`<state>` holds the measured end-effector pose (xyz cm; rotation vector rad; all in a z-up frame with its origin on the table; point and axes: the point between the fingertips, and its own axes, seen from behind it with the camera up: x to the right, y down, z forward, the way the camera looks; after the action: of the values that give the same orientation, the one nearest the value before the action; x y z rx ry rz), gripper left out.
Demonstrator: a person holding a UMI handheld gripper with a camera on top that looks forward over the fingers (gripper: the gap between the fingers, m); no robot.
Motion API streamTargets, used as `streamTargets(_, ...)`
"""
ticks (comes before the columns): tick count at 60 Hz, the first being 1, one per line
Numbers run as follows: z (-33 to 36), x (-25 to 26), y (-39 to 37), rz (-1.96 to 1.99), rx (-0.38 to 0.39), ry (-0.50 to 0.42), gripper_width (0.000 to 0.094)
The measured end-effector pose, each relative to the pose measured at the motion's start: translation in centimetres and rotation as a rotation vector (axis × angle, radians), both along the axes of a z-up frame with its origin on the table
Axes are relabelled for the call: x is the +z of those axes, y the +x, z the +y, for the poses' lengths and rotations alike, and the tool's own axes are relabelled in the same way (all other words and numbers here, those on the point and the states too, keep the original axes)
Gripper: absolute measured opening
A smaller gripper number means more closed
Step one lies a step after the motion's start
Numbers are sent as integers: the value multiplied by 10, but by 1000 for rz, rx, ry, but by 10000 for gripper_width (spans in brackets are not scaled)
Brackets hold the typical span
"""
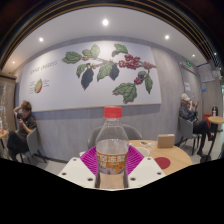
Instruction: Pour water
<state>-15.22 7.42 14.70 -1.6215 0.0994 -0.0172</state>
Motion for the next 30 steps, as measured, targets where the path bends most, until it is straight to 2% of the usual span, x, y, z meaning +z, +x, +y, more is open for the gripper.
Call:
streamTargets(3,4,5,-7,106,1,17,311)
streamTargets(6,9,8,-14,272,66,65,311)
streamTargets(10,19,11,-20,512,102,92,316)
streamTargets(12,22,21,-40,625,95,94,324)
streamTargets(14,40,9,-16,739,118,104,325)
streamTargets(20,54,15,-38,1119,127,105,336)
streamTargets(28,66,22,-32,1532,186,132,371)
streamTargets(30,74,25,-37,1590,169,139,381)
